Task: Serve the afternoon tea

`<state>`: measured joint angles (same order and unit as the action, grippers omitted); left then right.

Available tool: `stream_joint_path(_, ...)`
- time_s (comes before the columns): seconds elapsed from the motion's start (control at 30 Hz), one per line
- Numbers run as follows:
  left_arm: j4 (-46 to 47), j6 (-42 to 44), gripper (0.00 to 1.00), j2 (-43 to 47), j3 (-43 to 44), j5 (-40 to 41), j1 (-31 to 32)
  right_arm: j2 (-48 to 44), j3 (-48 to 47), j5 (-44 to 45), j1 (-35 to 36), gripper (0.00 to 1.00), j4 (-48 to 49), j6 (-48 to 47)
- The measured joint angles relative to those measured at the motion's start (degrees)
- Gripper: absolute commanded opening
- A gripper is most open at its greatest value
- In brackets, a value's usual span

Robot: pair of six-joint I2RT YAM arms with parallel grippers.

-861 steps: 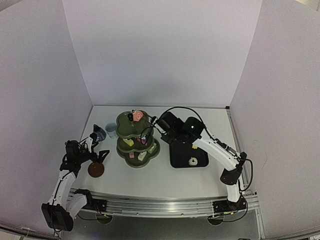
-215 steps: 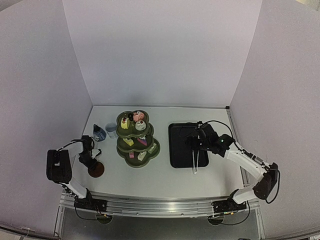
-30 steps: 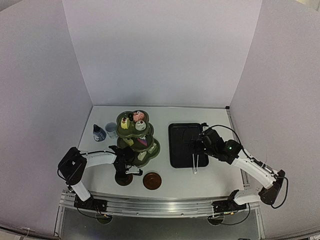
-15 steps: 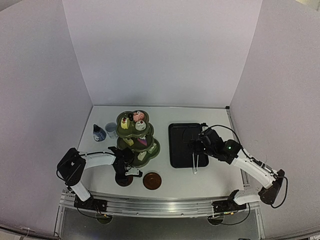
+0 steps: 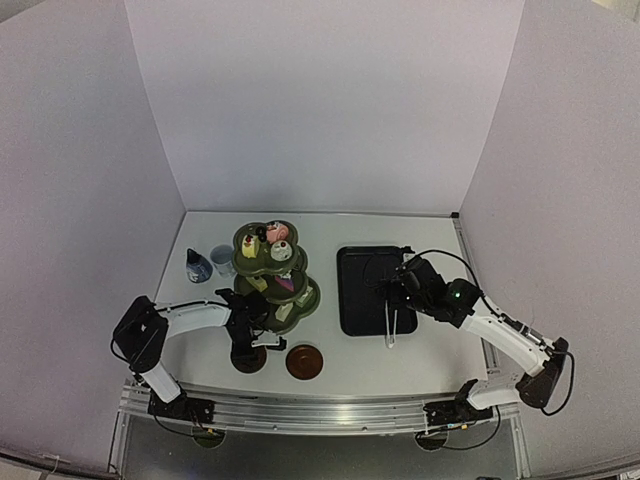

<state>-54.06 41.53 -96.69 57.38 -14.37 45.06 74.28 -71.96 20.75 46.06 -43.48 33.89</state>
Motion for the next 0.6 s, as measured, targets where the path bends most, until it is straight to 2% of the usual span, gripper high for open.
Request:
stream_joint_path(0.2, -6.96, 0.82, 0.64, 3.82, 2.35, -1.89, -1.47, 0.0, 0.0, -0.04, 0.0, 0.96, 0.0, 0.0)
stream_joint_path(0.37, -14.05, 4.75, 0.67, 9.23, 4.56, -3.65, -11.03, 0.0, 0.0, -0.04, 0.0, 0.96, 0.0, 0.0)
stream_joint_path(0.6, -20.75, 12.82, 0.68, 15.94, 4.71, -1.26, -23.46, 0.01, 0.0, -0.2, 0.0, 0.96, 0.0, -0.02)
